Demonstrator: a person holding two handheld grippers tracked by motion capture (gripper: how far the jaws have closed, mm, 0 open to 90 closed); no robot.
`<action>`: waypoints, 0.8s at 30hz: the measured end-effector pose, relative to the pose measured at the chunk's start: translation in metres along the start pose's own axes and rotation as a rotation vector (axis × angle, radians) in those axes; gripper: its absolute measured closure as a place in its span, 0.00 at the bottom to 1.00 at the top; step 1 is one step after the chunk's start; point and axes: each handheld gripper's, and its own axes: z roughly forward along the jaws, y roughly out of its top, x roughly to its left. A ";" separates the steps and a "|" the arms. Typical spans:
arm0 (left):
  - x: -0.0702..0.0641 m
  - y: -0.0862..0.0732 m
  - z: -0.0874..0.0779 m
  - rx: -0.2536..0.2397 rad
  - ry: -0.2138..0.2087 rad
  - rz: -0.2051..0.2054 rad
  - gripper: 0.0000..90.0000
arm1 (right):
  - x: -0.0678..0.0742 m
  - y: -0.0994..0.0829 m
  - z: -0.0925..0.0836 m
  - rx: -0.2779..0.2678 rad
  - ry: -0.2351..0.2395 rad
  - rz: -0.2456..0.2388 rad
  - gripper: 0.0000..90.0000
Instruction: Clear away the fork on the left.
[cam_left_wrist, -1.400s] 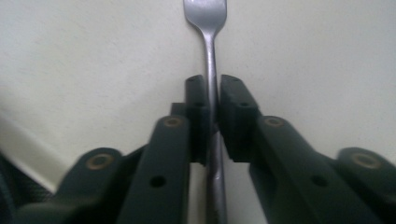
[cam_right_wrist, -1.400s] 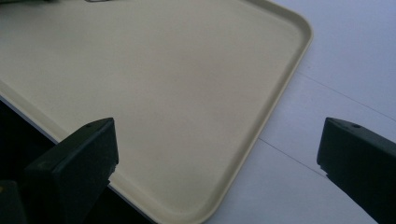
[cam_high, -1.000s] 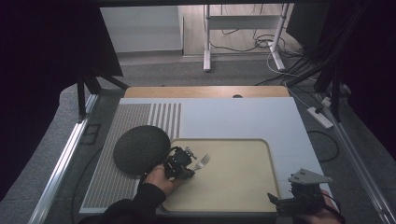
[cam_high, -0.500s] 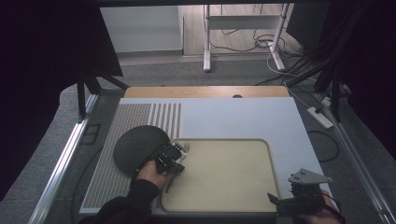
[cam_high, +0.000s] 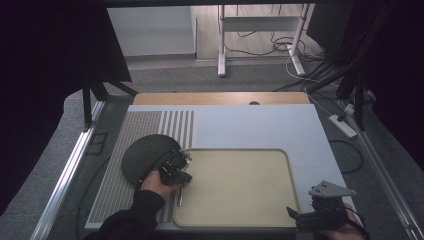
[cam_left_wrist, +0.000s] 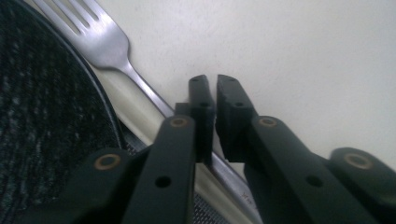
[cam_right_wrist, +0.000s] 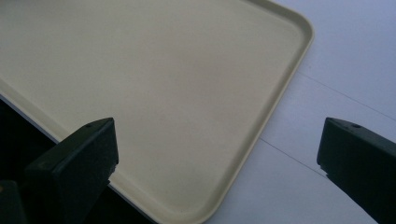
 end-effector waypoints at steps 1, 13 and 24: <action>0.000 0.000 -0.001 -0.014 0.000 0.002 0.90 | 0.000 0.000 0.000 0.001 0.000 0.000 0.00; 0.004 -0.010 -0.018 -0.153 -0.041 0.007 0.40 | 0.000 0.000 -0.001 0.000 0.000 0.002 0.00; 0.014 -0.051 -0.052 -0.291 -0.039 -0.057 0.03 | 0.000 0.000 -0.001 -0.003 -0.002 0.006 0.00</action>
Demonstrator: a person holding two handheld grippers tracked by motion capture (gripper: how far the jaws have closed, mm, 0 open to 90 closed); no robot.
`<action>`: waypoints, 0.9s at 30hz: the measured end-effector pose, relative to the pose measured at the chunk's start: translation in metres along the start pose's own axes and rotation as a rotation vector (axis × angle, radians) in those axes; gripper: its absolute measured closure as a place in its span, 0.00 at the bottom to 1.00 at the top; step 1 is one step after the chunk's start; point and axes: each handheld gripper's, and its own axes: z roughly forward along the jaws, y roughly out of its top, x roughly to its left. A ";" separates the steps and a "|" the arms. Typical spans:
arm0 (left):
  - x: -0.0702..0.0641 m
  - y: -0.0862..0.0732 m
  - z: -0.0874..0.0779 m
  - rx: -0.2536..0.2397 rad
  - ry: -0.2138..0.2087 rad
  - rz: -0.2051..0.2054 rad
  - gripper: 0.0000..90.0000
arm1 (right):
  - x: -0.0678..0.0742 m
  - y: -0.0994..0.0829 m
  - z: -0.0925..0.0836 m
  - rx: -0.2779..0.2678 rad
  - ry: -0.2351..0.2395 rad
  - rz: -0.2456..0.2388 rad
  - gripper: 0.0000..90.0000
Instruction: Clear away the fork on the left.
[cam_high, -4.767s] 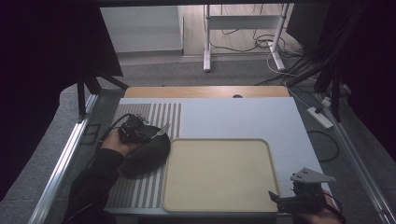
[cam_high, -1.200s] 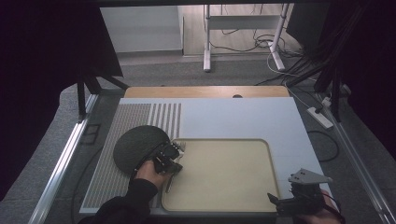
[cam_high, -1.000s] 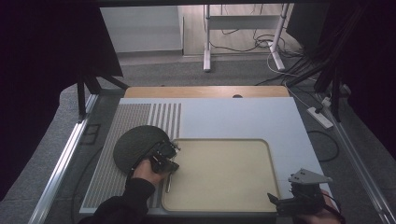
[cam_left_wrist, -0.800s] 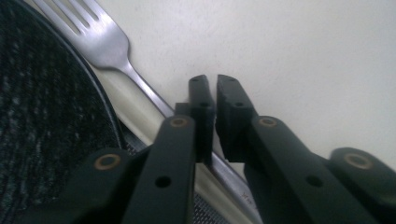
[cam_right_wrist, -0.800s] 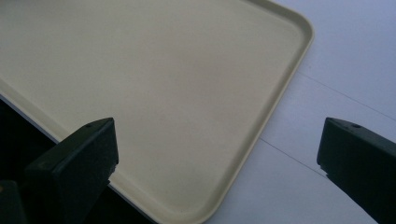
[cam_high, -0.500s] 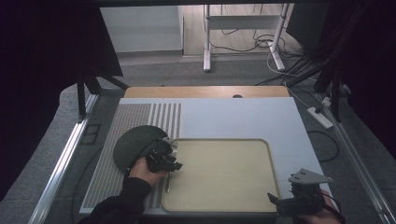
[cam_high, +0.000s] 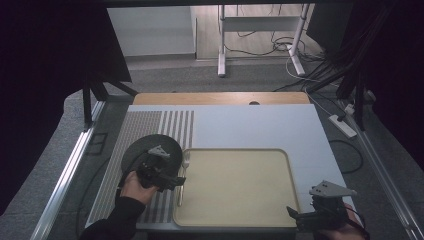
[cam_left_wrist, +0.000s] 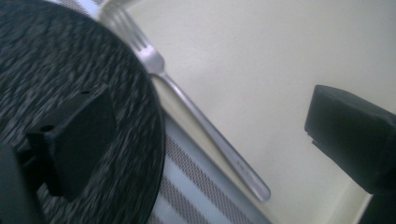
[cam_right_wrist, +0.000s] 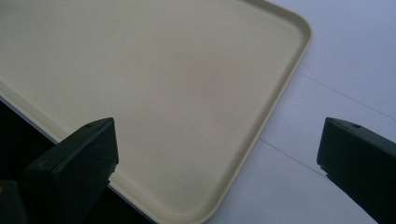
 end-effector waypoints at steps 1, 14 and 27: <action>0.001 -0.003 -0.003 -0.008 0.003 -0.004 0.02 | 0.000 0.000 0.000 -0.001 0.000 0.001 0.00; 0.004 -0.056 -0.046 -0.101 0.081 -0.064 0.00 | -0.001 0.000 0.000 -0.008 -0.004 0.016 0.00; 0.000 -0.093 -0.070 -0.145 0.161 -0.112 0.00 | -0.004 -0.001 -0.002 -0.013 -0.045 0.032 0.00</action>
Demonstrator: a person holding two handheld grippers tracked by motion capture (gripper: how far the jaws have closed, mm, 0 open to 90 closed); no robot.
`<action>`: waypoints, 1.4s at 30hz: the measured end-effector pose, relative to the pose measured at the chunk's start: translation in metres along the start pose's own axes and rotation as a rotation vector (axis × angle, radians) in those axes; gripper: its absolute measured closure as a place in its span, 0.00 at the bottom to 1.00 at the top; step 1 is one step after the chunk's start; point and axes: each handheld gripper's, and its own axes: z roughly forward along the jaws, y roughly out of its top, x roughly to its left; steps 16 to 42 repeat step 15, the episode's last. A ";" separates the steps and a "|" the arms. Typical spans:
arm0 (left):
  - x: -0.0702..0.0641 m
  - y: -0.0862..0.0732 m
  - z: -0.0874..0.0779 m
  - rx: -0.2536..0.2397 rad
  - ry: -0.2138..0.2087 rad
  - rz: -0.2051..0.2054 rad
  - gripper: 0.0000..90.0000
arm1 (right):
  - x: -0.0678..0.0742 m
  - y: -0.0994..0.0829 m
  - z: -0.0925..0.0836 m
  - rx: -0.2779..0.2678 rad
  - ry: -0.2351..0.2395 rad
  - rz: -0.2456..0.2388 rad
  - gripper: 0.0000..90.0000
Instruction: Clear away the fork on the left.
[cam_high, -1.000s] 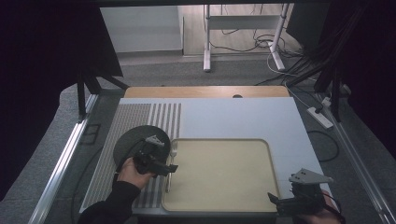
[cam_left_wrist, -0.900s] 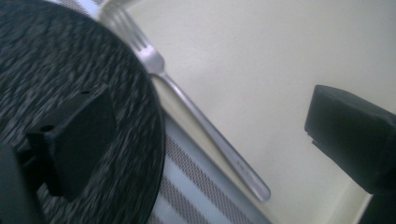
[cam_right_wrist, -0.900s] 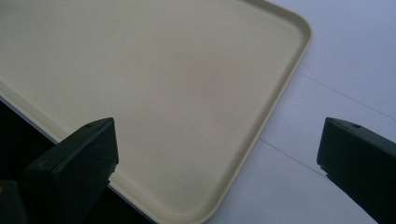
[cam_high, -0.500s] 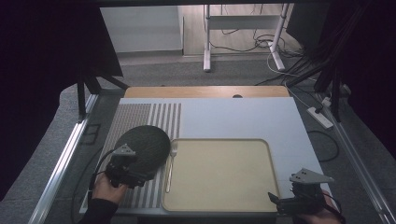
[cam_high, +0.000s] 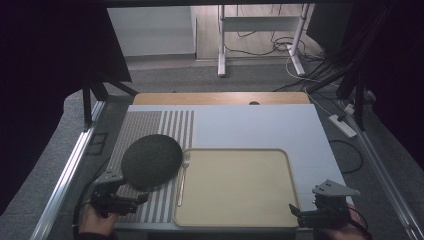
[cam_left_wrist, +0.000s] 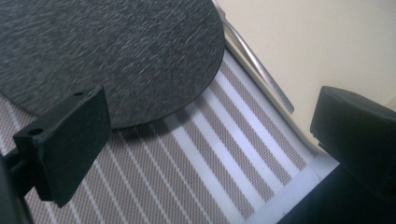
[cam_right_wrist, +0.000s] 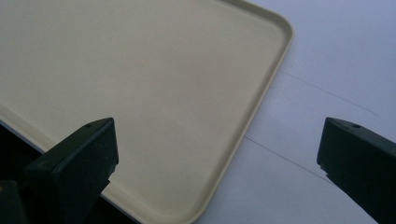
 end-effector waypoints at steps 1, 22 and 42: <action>0.000 -0.002 -0.001 0.000 0.004 -0.003 0.00 | -0.001 0.000 0.000 0.001 0.002 0.004 0.00; -0.001 -0.016 -0.015 -0.011 0.026 -0.023 0.00 | -0.002 0.000 0.000 0.007 0.009 0.012 0.00; -0.001 -0.016 -0.015 -0.011 0.026 -0.023 0.00 | -0.002 0.000 0.000 0.007 0.009 0.012 0.00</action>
